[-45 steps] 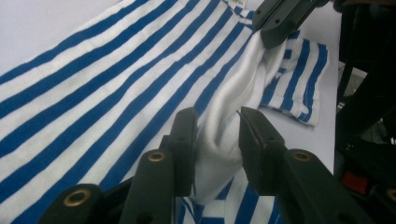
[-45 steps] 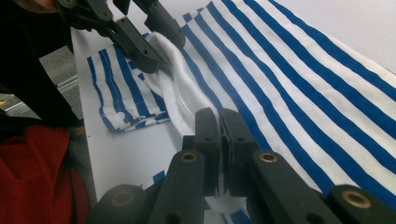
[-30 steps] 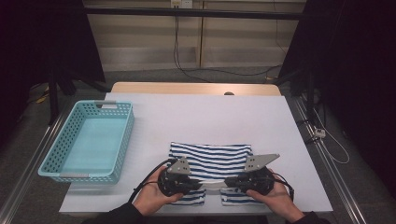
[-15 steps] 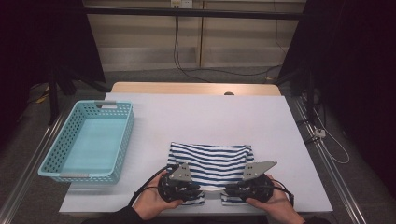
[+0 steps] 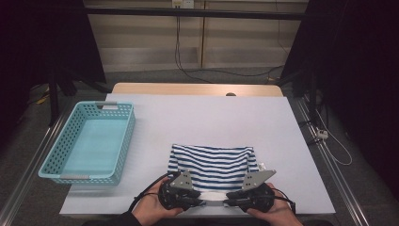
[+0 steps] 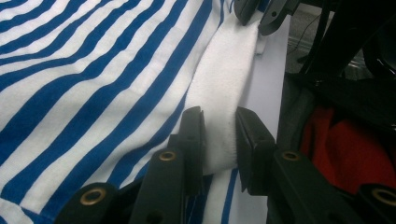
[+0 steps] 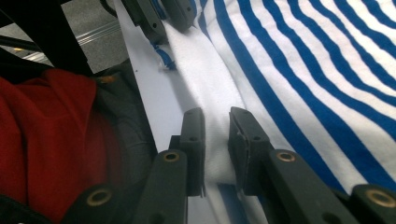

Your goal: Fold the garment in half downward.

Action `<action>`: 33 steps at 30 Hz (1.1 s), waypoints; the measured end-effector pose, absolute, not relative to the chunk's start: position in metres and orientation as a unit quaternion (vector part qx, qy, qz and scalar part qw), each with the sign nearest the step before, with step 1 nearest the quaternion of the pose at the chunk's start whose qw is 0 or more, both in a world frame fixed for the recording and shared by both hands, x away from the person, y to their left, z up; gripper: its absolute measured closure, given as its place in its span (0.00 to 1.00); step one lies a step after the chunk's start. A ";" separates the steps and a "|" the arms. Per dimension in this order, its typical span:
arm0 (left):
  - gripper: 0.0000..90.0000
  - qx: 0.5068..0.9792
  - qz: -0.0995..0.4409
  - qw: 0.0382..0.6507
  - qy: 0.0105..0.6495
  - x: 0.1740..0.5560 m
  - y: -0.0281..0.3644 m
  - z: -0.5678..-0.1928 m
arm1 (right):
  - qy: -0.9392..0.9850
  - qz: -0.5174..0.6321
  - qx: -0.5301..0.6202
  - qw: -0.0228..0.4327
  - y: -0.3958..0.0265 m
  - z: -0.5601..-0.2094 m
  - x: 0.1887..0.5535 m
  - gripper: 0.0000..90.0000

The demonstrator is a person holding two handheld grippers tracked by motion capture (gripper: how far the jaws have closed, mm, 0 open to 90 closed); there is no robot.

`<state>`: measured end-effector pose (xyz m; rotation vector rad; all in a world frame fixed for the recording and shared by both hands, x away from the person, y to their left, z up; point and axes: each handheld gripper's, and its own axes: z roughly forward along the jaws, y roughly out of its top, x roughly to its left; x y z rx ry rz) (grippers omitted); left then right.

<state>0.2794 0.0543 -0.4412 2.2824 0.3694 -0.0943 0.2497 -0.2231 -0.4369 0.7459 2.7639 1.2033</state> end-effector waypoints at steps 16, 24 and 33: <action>0.70 0.897 -0.053 0.414 0.148 0.288 0.068 -0.434 | 0.874 0.421 0.243 0.021 -0.225 -0.431 0.244 0.69; 0.54 0.879 -0.030 0.439 0.181 0.299 0.079 -0.426 | 0.854 0.446 0.265 0.034 -0.226 -0.428 0.250 0.63; 0.26 0.859 0.027 0.455 0.234 0.321 0.093 -0.421 | 0.846 0.459 0.268 0.039 -0.218 -0.426 0.259 0.64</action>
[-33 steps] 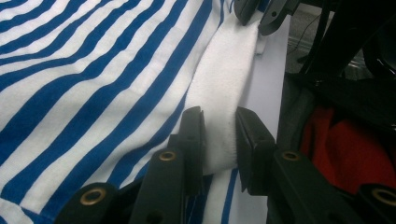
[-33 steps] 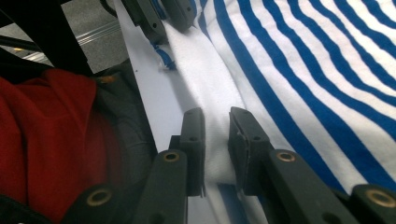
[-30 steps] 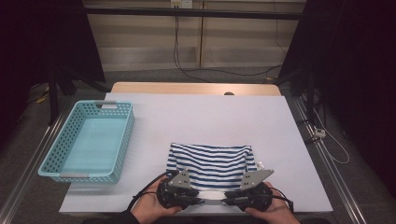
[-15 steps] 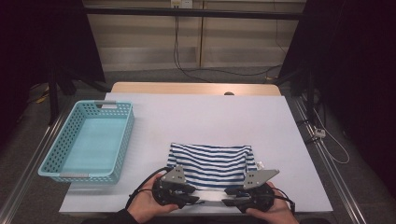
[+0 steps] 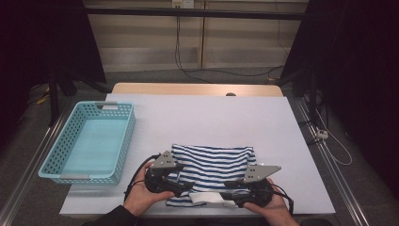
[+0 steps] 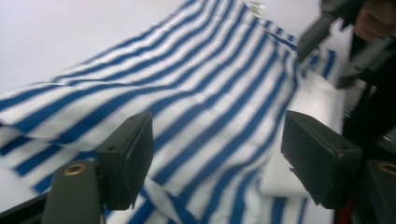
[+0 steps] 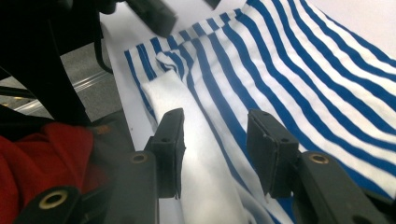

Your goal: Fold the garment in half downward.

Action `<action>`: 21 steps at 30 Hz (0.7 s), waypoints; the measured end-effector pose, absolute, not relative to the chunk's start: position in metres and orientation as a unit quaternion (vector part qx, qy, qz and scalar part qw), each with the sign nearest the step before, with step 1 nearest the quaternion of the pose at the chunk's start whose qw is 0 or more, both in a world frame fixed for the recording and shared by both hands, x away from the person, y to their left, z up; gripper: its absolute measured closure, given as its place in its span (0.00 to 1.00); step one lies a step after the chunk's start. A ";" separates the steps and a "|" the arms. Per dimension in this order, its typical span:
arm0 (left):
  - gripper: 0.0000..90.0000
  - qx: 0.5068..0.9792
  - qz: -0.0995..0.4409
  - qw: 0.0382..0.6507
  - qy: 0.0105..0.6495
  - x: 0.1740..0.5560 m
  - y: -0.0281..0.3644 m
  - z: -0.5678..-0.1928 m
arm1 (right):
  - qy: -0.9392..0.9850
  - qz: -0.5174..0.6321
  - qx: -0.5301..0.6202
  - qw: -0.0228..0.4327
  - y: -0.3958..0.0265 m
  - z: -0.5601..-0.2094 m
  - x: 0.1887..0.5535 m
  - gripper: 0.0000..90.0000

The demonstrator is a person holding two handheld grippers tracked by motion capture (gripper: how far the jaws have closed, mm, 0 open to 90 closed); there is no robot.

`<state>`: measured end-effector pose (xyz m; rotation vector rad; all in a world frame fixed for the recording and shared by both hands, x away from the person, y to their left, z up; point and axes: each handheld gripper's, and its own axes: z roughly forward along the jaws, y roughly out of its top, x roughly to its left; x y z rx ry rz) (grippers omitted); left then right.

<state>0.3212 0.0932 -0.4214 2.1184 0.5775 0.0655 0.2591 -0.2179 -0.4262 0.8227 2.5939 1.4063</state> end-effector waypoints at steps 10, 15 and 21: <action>0.13 0.841 0.060 0.472 0.257 0.338 0.094 -0.417 | 0.836 0.473 0.276 0.041 -0.207 -0.424 0.267 0.59; 0.11 0.836 0.071 0.477 0.262 0.346 0.093 -0.416 | 0.835 0.478 0.271 0.039 -0.195 -0.423 0.266 0.54; 0.11 0.833 0.073 0.474 0.277 0.354 0.097 -0.418 | 0.839 0.478 0.259 0.033 -0.181 -0.423 0.268 0.51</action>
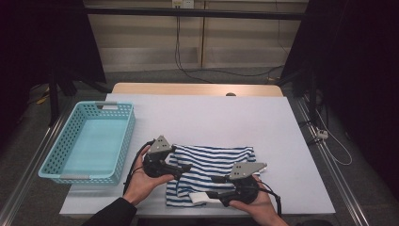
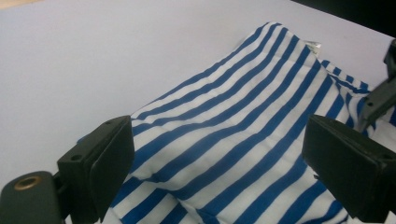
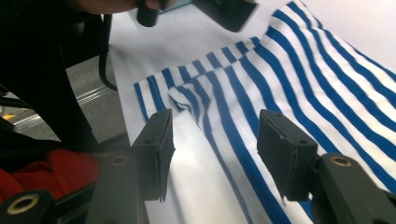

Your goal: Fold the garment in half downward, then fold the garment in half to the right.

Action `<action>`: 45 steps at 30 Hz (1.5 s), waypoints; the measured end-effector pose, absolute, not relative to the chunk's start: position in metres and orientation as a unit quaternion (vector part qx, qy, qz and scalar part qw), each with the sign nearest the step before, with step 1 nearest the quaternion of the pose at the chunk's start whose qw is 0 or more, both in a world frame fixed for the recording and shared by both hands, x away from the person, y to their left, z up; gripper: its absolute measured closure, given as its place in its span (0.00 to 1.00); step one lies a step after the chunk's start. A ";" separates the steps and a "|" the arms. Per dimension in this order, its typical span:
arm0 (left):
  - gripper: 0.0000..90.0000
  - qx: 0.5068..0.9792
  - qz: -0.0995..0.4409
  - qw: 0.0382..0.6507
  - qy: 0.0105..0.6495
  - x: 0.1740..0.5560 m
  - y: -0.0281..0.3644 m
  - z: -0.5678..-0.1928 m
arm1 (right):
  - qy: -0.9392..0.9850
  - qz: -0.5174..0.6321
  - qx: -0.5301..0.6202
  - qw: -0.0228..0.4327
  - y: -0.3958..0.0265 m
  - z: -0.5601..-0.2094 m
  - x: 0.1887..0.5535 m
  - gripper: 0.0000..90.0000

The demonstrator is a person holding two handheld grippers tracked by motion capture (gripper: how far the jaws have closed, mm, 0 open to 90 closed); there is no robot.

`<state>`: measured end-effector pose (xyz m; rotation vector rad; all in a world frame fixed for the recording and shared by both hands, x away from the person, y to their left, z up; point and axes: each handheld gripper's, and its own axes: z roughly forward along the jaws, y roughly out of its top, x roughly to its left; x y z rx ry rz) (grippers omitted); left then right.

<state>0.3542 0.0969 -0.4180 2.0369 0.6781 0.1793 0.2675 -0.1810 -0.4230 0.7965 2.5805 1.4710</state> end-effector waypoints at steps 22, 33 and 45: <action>0.17 0.821 0.083 0.461 0.326 0.389 0.105 -0.429 | 0.870 0.448 0.207 -0.004 -0.113 -0.427 0.284 0.63; 0.21 0.823 0.088 0.452 0.334 0.399 0.105 -0.432 | 0.881 0.429 0.202 -0.005 -0.097 -0.432 0.289 0.68; 0.33 0.826 0.082 0.438 0.345 0.405 0.103 -0.434 | 0.898 0.400 0.181 0.008 -0.088 -0.442 0.293 0.66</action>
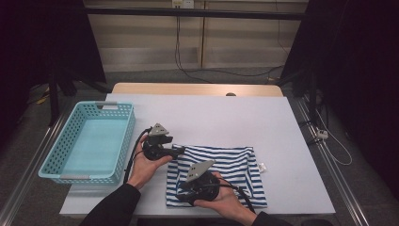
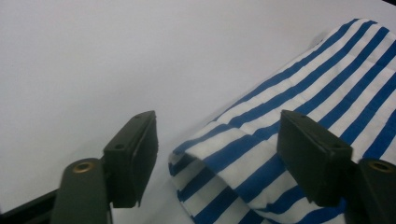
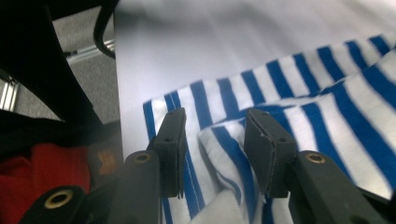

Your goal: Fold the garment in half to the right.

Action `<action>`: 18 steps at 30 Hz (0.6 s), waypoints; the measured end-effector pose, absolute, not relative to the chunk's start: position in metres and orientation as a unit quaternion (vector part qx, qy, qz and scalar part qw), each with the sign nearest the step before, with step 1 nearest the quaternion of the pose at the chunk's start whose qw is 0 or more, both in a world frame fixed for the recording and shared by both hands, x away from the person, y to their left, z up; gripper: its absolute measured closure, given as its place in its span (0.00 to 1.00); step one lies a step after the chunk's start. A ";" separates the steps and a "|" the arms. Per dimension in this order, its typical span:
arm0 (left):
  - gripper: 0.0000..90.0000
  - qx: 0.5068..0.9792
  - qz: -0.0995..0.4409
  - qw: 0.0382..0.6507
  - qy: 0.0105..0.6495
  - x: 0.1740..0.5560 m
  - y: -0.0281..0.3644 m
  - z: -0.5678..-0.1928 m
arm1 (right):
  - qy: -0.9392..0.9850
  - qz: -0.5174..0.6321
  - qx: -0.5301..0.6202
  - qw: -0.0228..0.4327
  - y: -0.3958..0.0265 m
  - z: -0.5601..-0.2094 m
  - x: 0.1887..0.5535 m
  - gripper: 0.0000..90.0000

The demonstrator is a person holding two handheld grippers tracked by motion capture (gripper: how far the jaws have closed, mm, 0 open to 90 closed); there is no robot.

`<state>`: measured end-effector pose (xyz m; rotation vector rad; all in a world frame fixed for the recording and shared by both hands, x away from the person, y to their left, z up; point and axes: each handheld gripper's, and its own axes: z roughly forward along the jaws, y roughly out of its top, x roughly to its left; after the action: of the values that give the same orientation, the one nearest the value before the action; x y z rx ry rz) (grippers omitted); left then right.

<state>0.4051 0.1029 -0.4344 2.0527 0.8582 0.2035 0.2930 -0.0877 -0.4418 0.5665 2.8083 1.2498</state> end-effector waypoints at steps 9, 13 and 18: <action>0.38 0.832 0.089 0.418 0.353 0.409 0.109 -0.441 | 0.906 0.381 0.182 0.043 -0.084 -0.447 0.287 0.94; 0.44 0.830 0.077 0.414 0.366 0.410 0.108 -0.446 | 0.899 0.394 0.187 0.028 -0.083 -0.447 0.287 0.95; 0.47 0.848 0.078 0.388 0.352 0.412 0.110 -0.451 | 0.895 0.404 0.188 0.010 -0.082 -0.444 0.282 0.95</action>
<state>0.4119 0.1098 -0.4511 2.1565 0.8964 0.1996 0.2820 -0.0818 -0.4440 0.5858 2.7946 1.2612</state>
